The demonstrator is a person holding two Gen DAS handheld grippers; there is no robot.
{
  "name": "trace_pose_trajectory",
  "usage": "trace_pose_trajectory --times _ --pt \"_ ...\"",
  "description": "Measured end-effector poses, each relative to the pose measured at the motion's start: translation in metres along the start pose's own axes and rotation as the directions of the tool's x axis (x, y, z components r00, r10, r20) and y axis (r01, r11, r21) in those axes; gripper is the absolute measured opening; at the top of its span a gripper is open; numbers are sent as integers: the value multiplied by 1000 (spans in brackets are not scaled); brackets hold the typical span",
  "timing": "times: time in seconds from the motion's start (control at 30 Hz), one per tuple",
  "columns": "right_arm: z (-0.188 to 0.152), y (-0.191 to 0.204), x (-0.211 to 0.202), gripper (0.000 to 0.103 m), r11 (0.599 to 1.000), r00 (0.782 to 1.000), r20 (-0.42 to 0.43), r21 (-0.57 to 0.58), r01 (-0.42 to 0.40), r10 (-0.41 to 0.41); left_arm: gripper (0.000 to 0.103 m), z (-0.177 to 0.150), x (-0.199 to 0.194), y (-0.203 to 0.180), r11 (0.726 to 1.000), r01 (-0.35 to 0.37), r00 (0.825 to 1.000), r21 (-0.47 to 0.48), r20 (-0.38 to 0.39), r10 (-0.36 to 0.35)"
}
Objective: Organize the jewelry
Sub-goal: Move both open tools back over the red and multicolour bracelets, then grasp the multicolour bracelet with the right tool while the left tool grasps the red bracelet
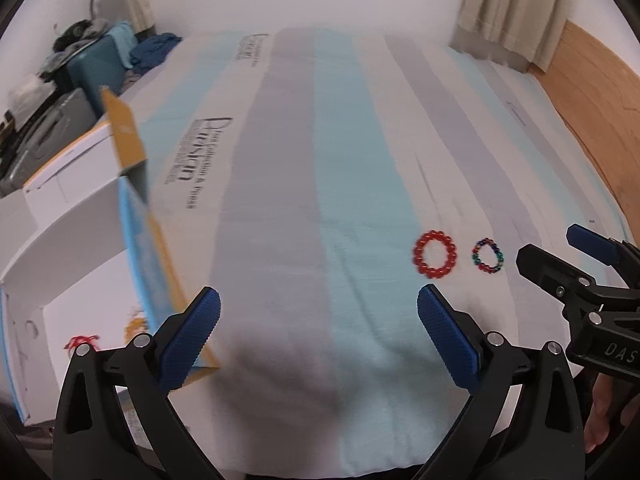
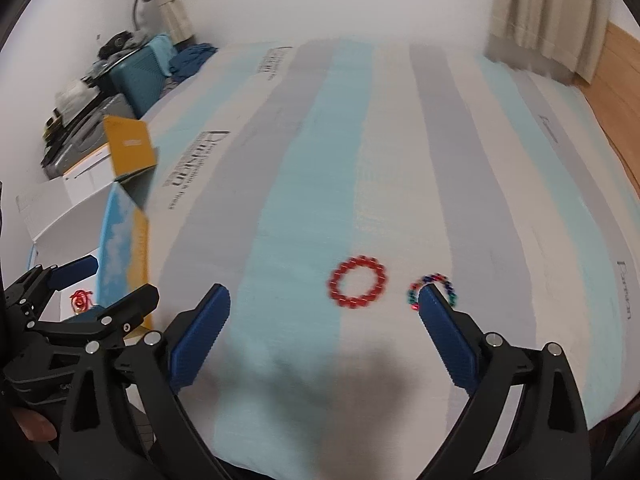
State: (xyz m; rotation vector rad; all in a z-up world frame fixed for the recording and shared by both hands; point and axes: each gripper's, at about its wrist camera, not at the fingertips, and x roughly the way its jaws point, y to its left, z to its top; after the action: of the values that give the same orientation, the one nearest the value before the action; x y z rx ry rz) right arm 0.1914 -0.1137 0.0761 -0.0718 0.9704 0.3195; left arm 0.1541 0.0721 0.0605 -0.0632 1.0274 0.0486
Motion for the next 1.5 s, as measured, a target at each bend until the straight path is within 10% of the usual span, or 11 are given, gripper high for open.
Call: trace_pose_trajectory --times 0.77,1.5 --pt "-20 -130 95 93 985 987 -150 150 80 -58 97 17 127 -82 997 55 993 60 -108 -48" --pt "-44 -162 180 82 977 960 -262 162 140 -95 81 19 209 -110 988 38 983 148 -183 -11"
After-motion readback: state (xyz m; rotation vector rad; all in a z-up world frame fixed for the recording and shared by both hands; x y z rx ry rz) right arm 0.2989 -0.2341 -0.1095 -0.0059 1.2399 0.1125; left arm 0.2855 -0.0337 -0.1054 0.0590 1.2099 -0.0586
